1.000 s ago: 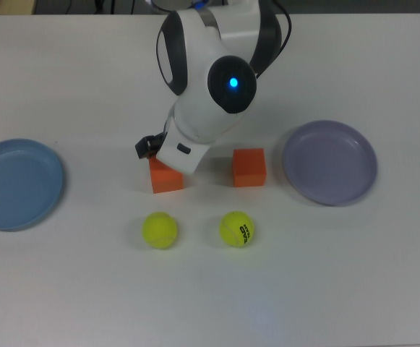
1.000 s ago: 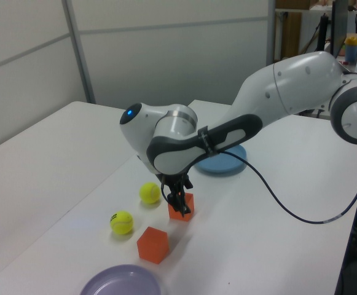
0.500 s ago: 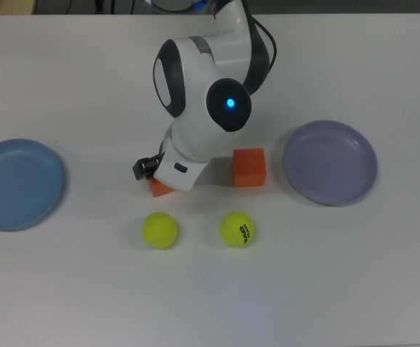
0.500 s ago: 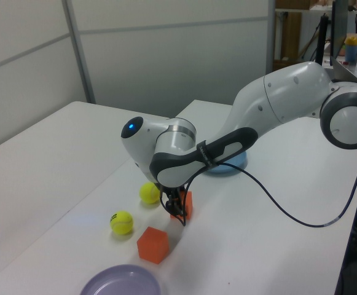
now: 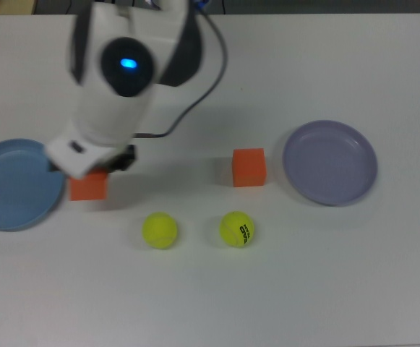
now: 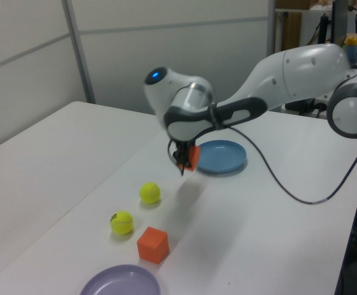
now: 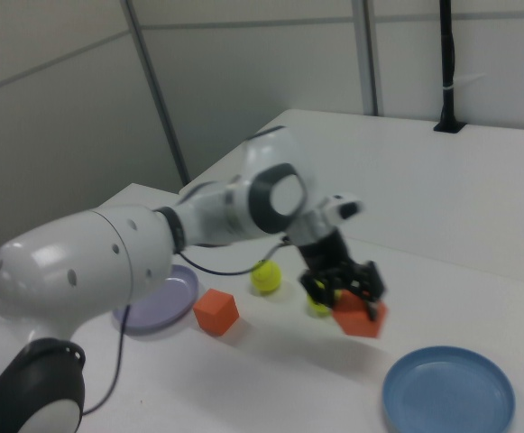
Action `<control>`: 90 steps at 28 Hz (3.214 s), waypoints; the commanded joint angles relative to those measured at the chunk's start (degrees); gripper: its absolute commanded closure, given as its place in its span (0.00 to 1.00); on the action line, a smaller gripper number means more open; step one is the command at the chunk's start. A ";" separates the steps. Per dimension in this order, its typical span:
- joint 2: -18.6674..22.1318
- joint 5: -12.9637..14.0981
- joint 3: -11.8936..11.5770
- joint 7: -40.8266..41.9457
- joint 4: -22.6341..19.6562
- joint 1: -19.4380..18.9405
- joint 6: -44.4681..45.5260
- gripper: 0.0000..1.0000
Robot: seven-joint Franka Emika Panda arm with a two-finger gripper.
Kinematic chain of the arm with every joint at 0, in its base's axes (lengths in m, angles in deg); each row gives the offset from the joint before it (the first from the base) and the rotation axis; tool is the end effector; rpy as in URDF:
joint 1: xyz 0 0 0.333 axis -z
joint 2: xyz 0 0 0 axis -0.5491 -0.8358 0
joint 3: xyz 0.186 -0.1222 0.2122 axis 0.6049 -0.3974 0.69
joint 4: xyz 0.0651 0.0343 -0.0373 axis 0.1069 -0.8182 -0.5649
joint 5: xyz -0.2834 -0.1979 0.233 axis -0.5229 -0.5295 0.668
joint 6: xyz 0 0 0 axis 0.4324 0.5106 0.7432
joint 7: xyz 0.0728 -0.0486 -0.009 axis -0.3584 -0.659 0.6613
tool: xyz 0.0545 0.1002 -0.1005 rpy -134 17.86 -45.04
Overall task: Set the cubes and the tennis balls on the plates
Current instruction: 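Lift the orange cube and place it on the blue plate, then move to the second orange cube and grasp it, then carry the second cube onto the blue plate beside the first and release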
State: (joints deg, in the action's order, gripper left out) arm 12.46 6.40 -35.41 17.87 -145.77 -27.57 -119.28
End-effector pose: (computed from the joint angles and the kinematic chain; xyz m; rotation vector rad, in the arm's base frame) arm 0.7388 0.0340 0.3396 2.7374 0.4620 -0.0066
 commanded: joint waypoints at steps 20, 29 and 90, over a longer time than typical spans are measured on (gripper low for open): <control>4.28 10.52 -8.43 5.56 -2.00 0.42 -4.45 0.00; 6.13 13.44 1.15 -1.01 -2.18 -5.72 0.20 0.00; 1.65 9.40 -2.18 -12.63 1.77 2.79 -7.34 1.00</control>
State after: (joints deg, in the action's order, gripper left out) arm 13.35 14.83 -35.62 4.81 -142.95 -28.40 -123.35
